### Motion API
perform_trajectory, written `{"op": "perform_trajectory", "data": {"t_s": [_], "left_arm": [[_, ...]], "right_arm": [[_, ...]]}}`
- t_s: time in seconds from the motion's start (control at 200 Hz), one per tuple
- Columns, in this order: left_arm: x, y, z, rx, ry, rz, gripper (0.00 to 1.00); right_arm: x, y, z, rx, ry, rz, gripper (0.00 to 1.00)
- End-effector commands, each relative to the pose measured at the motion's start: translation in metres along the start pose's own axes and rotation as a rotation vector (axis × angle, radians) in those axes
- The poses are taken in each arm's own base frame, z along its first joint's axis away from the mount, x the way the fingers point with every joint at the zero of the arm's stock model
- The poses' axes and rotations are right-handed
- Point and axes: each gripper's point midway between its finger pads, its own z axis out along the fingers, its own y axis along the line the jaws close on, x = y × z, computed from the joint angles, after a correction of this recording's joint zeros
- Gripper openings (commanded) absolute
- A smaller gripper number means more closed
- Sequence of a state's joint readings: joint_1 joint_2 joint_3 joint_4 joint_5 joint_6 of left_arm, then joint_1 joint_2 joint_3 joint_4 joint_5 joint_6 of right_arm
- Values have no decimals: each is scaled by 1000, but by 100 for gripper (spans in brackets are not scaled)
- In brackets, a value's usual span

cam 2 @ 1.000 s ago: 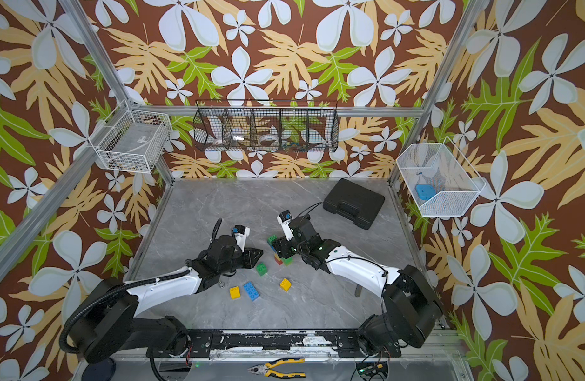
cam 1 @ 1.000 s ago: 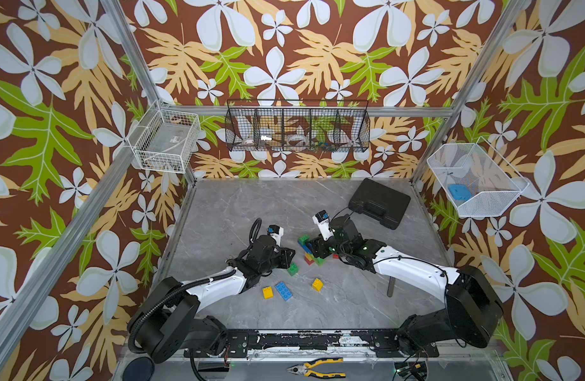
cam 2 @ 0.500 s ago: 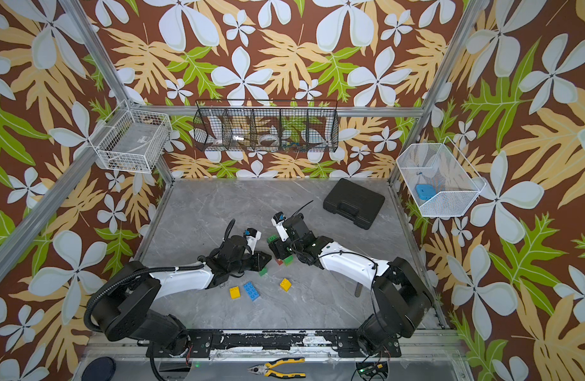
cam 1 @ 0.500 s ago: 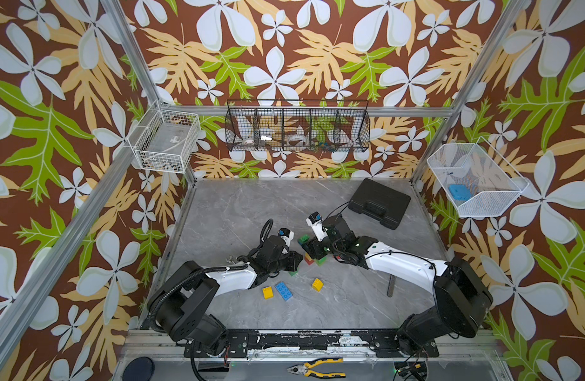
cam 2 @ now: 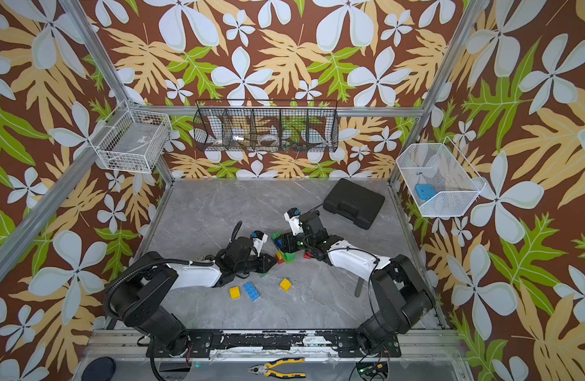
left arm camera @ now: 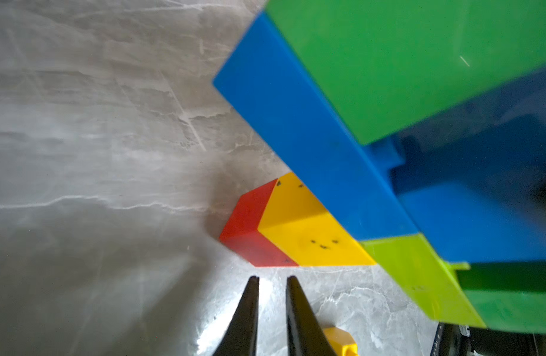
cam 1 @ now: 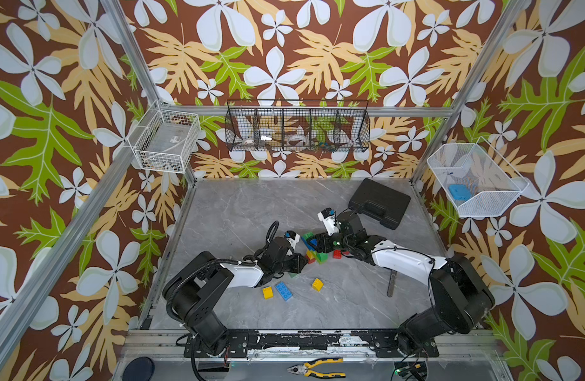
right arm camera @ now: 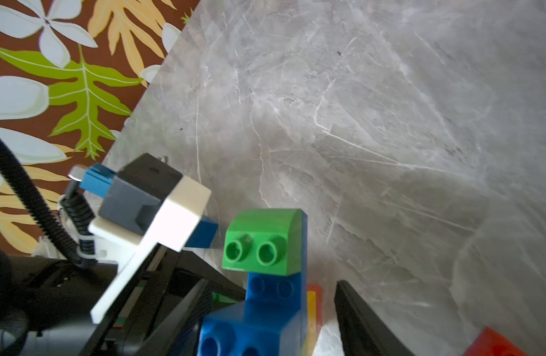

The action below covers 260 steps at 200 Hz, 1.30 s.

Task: Assemble a fork with lego
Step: Place the lego brick at the center of the board.

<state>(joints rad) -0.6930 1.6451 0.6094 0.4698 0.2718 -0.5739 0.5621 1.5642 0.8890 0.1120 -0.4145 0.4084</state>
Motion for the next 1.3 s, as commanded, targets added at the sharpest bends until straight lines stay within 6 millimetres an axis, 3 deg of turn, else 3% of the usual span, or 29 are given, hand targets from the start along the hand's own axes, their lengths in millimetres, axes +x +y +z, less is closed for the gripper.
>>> {"op": "perform_trajectory", "data": {"t_s": [0.0,0.741,1.051,1.296], "left_arm": [[6,-2,3,20,24,2,24],[16,6,13,4,70,-10,62],[18,10,14,-10,76,-14,63],[22,14,12,-24,76,-28,63]], "right_arm": [[-10,9,0,-83,-33,17,68],[-19,-25,1,-127,-29,85,71],[-20,-54,8,-161,-27,138,71],[-23,-69,26,-226,15,156,71]]}}
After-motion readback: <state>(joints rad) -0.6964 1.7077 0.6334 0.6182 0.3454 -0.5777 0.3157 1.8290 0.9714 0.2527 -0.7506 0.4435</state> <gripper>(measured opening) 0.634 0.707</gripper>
